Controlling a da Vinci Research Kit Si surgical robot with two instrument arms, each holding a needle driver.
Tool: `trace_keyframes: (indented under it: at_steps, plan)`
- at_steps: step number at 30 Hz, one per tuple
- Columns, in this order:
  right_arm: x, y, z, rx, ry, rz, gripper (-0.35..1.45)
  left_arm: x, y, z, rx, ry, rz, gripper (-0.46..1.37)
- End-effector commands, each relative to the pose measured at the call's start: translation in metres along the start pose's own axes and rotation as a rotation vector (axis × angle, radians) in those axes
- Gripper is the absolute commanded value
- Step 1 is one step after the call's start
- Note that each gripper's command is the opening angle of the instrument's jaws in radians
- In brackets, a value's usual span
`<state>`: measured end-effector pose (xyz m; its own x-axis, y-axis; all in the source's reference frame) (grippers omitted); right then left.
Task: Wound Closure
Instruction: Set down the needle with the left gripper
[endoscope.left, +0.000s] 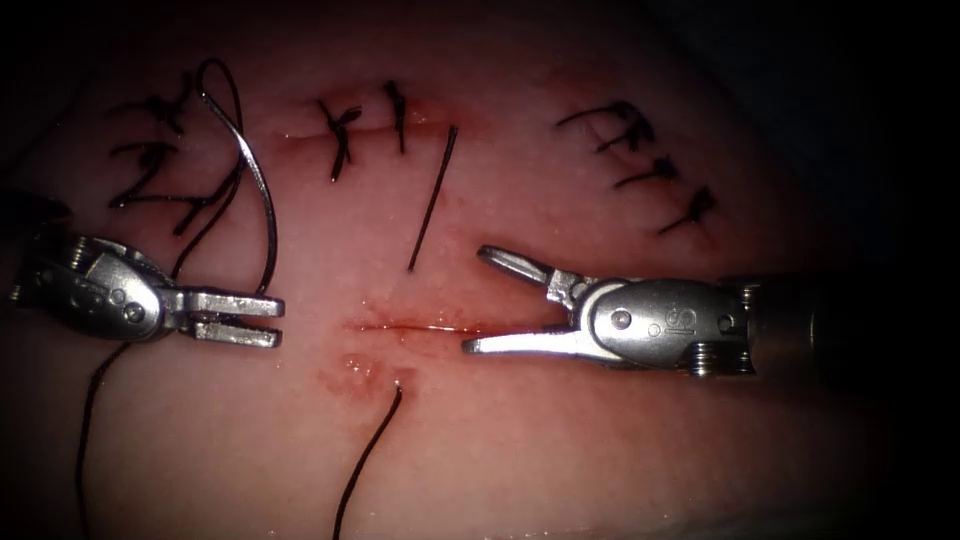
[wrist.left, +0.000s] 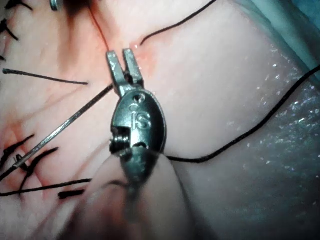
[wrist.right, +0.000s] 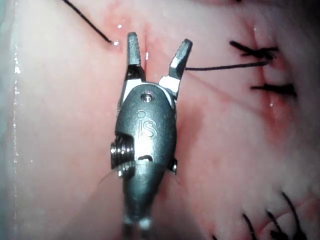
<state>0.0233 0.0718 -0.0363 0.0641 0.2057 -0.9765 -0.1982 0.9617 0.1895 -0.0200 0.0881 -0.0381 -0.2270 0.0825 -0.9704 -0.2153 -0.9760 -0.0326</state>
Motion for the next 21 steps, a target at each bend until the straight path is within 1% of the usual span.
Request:
trace_keyframes:
  at_steps: [1,2,5,7,8,9,10,12,13,15,18,19,21]
  plan:
    - [0.0,0.0,0.0,0.004,-0.005,-0.006,0.65,-0.0001,0.0,0.0001,-0.002,-0.005,0.0,-0.35]
    - [0.0,0.0,0.0,0.008,-0.009,-0.012,0.62,-0.0001,-0.0001,0.0001,-0.001,-0.006,0.0,-0.35]
    - [0.0001,0.0,0.0,0.023,-0.012,-0.017,0.39,-0.0004,-0.0006,0.0001,0.002,-0.01,-0.002,-0.35]
    - [0.0001,-0.0001,0.0,0.031,-0.01,-0.018,0.34,-0.0007,-0.0012,0.0,0.009,-0.015,-0.005,-0.35]
    - [0.0001,-0.0001,0.0,0.042,-0.009,-0.018,0.19,-0.001,-0.0017,-0.0001,0.02,-0.015,-0.008,-0.35]
    - [0.0001,-0.0001,0.0,0.044,-0.007,-0.018,0.14,-0.001,-0.0018,-0.0001,0.022,-0.014,-0.009,-0.35]
    - [0.0001,-0.0002,0.0,0.057,-0.005,-0.019,0.01,-0.0013,-0.0024,-0.0001,0.03,-0.015,-0.011,-0.35]
    - [0.0002,-0.0003,0.0001,0.063,0.0,-0.019,0.0,-0.0016,-0.0029,-0.0002,0.038,-0.016,-0.013,-0.35]
    - [0.0002,-0.0004,0.0001,0.064,0.001,-0.02,-0.01,-0.0021,-0.0034,-0.0003,0.046,-0.013,-0.013,-0.35]
    - [0.0003,-0.0005,0.0002,0.064,0.001,-0.019,-0.02,-0.0025,-0.0035,-0.0005,0.047,-0.015,-0.009,-0.35]
    - [0.0003,-0.0005,0.0003,0.064,0.002,-0.019,-0.04,-0.0036,-0.0039,-0.0008,0.054,-0.023,-0.018,-0.35]
    - [0.0003,-0.0005,0.0003,0.064,0.002,-0.019,-0.07,-0.0042,-0.0041,-0.001,0.058,-0.026,-0.03,-0.35]
    - [0.0003,-0.0005,0.0003,0.065,0.002,-0.019,-0.08,-0.0046,-0.0042,-0.001,0.06,-0.027,-0.032,-0.35]
